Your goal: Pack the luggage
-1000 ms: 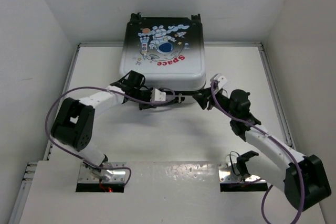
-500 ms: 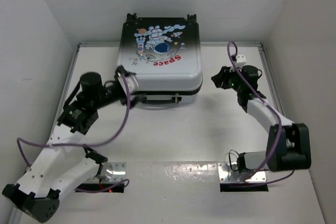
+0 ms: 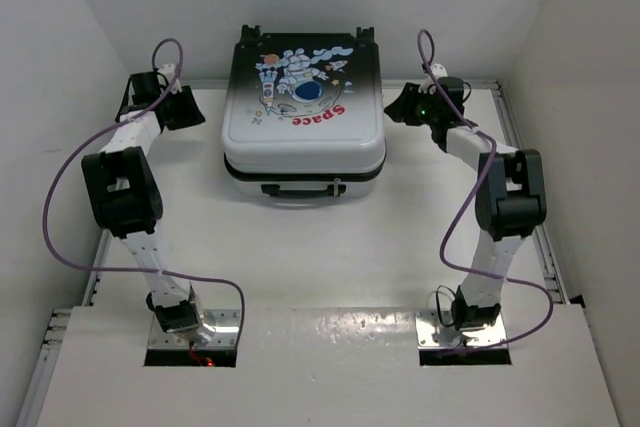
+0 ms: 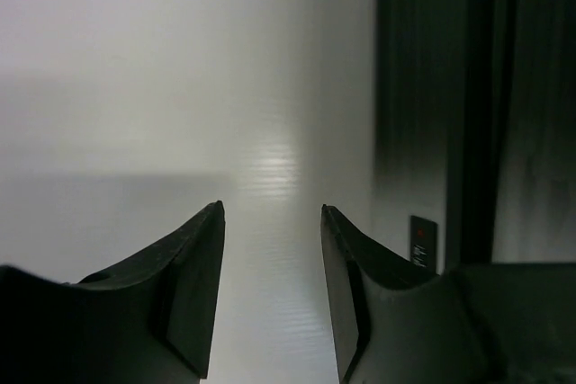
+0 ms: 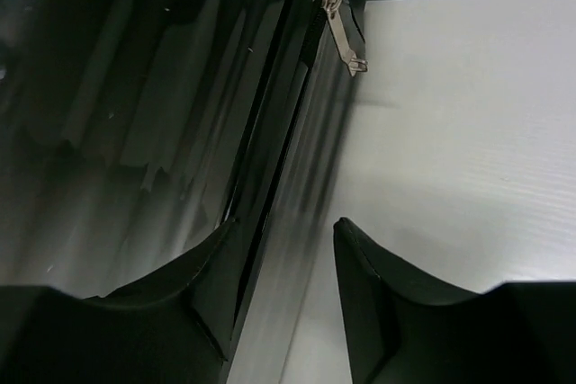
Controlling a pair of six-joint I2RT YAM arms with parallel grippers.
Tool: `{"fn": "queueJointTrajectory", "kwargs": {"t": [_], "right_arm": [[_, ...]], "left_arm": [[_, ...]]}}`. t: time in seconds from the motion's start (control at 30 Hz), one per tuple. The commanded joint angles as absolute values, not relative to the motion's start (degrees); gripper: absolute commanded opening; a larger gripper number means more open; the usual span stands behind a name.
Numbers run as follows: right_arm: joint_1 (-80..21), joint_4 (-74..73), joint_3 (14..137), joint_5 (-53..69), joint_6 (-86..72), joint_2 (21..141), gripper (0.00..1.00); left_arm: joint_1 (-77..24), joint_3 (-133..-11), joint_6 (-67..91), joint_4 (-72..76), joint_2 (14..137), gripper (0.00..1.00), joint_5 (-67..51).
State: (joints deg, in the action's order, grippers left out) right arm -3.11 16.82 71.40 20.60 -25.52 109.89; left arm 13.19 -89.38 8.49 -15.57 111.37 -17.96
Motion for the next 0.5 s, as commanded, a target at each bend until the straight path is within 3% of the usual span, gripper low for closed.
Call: {"fn": "queueJointTrajectory", "kwargs": {"t": [0.0,0.1,0.23,0.47], "right_arm": [[-4.7,15.0,77.0,25.1,-26.1,112.6,0.45],[-6.2,13.5,79.5,24.0,-23.6,116.2,0.45],[-7.2,11.9,82.9,27.3,-23.3,120.8,0.41],[-11.7,17.5,70.9,45.0,-16.4,115.1,0.37]], "left_arm": [[10.4,-90.2,10.5,-13.7,110.3,0.49,-29.7],[7.1,-88.3,9.8,-8.3,111.4,0.52,-34.3],[3.8,-96.2,9.1,-8.3,119.2,0.57,-37.7],[-3.2,-111.9,3.6,-11.9,131.4,0.59,-56.5]]}}
